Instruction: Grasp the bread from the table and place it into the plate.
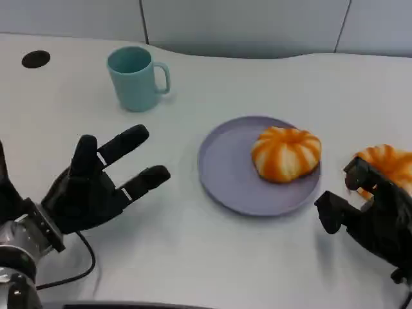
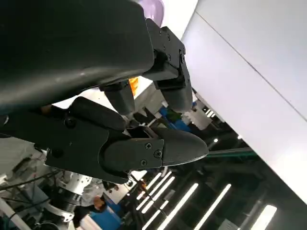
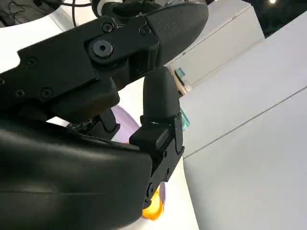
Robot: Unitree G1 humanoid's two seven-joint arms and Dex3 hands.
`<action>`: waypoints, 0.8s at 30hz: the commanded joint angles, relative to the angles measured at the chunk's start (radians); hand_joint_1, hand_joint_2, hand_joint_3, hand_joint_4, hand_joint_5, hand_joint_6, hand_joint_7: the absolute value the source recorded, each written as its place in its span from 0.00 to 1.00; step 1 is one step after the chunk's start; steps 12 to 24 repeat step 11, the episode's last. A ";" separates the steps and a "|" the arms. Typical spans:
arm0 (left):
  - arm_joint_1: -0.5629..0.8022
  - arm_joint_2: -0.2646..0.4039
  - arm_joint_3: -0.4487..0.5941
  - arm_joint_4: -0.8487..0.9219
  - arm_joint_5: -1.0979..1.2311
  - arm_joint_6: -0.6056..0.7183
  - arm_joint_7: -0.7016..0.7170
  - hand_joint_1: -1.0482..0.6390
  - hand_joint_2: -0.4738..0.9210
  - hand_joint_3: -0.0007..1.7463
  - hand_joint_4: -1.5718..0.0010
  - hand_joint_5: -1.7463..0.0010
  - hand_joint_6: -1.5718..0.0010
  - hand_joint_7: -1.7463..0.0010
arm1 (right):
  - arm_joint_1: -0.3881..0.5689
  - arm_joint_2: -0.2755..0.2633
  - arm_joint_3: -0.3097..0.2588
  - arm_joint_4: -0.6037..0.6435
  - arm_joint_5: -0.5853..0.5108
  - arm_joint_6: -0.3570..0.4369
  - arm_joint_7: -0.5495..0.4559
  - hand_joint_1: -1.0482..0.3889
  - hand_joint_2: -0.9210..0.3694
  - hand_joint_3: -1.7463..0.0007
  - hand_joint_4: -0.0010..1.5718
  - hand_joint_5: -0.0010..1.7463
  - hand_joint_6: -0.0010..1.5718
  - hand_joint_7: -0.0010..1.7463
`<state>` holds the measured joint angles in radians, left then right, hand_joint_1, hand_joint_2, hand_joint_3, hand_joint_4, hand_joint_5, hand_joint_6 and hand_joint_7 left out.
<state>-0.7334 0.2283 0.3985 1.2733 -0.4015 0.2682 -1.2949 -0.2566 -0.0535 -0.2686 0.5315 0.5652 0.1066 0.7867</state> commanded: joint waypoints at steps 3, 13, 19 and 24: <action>-0.020 0.021 -0.004 0.000 0.014 -0.034 0.000 0.13 1.00 0.24 0.93 0.01 0.79 0.29 | -0.003 -0.009 -0.011 0.003 0.003 -0.006 -0.003 0.45 0.03 1.00 0.58 1.00 0.42 1.00; -0.021 0.017 -0.003 0.002 0.014 -0.037 -0.017 0.13 1.00 0.25 0.88 0.00 0.82 0.06 | -0.007 -0.013 -0.013 0.011 0.006 0.003 0.000 0.45 0.03 1.00 0.58 1.00 0.42 1.00; -0.021 0.017 -0.003 0.002 0.014 -0.037 -0.017 0.13 1.00 0.25 0.88 0.00 0.82 0.06 | -0.007 -0.013 -0.013 0.011 0.006 0.003 0.000 0.45 0.03 1.00 0.58 1.00 0.42 1.00; -0.021 0.017 -0.003 0.002 0.014 -0.037 -0.017 0.13 1.00 0.25 0.88 0.00 0.82 0.06 | -0.007 -0.013 -0.013 0.011 0.006 0.003 0.000 0.45 0.03 1.00 0.58 1.00 0.42 1.00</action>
